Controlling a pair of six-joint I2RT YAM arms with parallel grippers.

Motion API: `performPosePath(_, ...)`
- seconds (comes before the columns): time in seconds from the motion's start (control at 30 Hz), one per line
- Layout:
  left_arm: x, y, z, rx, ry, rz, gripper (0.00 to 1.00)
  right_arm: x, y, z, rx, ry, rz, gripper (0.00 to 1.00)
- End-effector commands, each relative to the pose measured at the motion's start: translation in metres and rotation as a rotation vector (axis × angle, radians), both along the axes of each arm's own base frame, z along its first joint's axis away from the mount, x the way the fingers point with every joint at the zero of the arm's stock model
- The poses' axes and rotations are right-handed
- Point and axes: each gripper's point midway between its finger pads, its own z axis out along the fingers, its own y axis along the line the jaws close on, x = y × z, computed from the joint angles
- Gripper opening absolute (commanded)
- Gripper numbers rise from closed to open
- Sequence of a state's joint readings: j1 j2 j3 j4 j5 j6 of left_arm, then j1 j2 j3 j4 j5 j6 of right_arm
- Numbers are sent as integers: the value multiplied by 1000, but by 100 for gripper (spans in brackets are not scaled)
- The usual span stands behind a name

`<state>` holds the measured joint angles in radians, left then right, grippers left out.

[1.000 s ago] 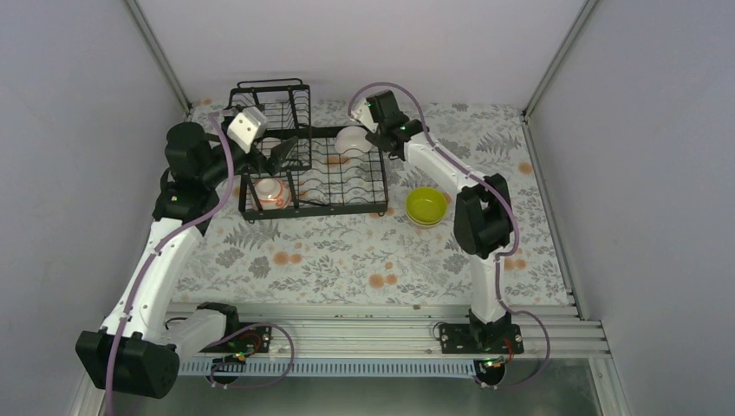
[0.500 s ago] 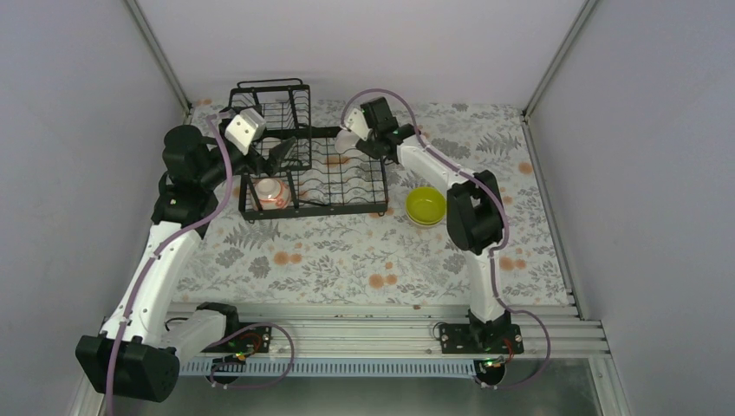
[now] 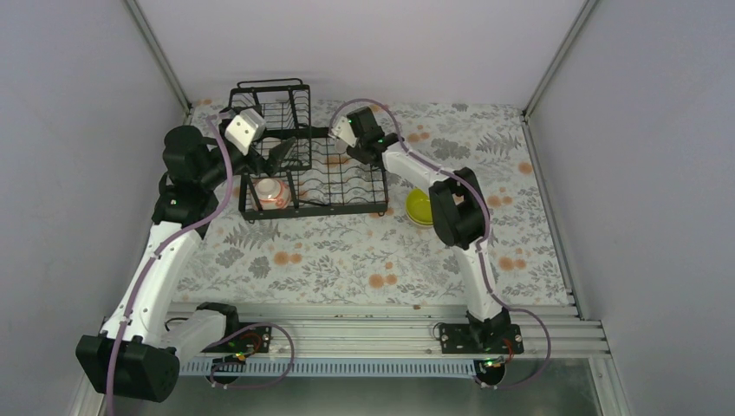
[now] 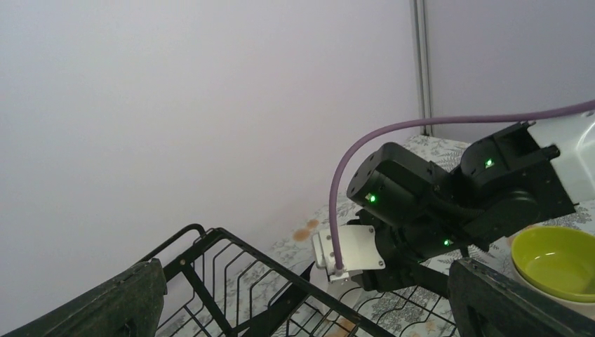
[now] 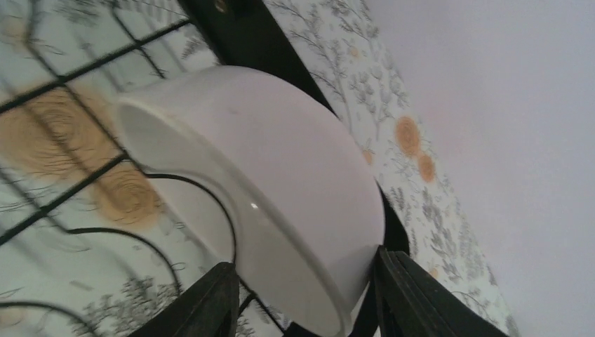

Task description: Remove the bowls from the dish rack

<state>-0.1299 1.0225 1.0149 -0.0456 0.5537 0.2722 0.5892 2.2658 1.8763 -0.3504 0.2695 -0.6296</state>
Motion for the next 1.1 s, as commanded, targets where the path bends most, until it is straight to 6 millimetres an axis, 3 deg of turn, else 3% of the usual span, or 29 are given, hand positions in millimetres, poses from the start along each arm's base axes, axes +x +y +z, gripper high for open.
performPosePath(0.0, -5, 1, 4, -7, -21, -7, 100, 13, 3, -2, -25, -98, -37, 45)
performPosePath(0.27, -6, 2, 4, -7, -28, -6, 100, 14, -4, 13, -41, -230, -100, 19)
performPosePath(0.57, -5, 2, 4, -11, -27, -5, 100, 0, -8, 43, -6, -274, -113, 4)
performPosePath(0.8, -5, 2, 6, -16, -25, -11, 100, -9, -11, 69, 26, -342, -136, 4)
performPosePath(1.07, -5, 2, 6, -22, -20, -11, 100, -19, -22, 124, 0, -587, -219, 4)
